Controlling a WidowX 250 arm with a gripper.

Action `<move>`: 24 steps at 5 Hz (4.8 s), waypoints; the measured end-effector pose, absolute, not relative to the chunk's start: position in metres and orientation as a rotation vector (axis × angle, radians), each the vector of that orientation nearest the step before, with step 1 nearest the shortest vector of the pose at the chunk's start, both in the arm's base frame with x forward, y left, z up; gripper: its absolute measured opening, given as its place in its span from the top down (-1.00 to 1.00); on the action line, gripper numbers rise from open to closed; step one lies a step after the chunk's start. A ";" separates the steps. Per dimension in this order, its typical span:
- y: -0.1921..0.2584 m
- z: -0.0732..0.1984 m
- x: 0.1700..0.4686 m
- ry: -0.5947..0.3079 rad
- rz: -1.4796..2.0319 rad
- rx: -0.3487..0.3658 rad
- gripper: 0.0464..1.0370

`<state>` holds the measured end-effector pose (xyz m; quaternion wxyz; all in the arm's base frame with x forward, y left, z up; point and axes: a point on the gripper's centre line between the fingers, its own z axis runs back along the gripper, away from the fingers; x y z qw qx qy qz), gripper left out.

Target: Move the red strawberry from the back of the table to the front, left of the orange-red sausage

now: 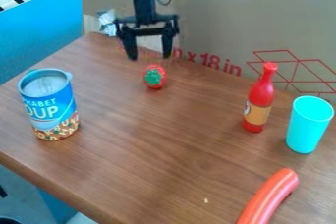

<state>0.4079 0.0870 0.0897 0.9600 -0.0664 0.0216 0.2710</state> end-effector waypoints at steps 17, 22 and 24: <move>-0.064 0.078 0.266 -0.181 -0.216 -0.008 -0.64; -0.076 0.029 0.265 -0.109 -0.241 -0.035 -0.64; -0.064 0.026 0.264 -0.054 -0.206 -0.057 -0.95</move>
